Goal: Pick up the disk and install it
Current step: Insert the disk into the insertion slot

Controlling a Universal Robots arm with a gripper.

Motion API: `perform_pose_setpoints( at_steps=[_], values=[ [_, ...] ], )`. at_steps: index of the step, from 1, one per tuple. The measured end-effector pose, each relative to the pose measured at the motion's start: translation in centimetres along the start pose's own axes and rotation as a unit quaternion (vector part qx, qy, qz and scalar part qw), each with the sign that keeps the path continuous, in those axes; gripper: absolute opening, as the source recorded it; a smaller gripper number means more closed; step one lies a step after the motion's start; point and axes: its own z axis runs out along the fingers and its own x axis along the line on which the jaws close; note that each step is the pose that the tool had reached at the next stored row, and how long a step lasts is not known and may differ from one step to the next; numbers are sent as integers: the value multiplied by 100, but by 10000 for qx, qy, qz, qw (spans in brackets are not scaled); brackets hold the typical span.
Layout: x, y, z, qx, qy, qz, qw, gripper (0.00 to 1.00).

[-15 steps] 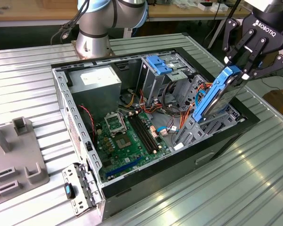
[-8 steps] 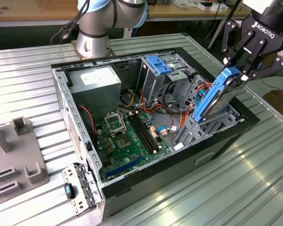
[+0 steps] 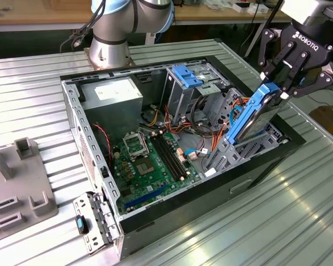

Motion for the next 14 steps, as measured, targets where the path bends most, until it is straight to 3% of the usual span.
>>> perform_pose_setpoints(
  at_steps=[4,11,14],
  values=[
    [5,24,105,42,-1,-2,10000,37],
    [16,64,327,65,-1,-2,10000,37],
    [19,67,371,65,-1,-2,10000,37]
  ],
)
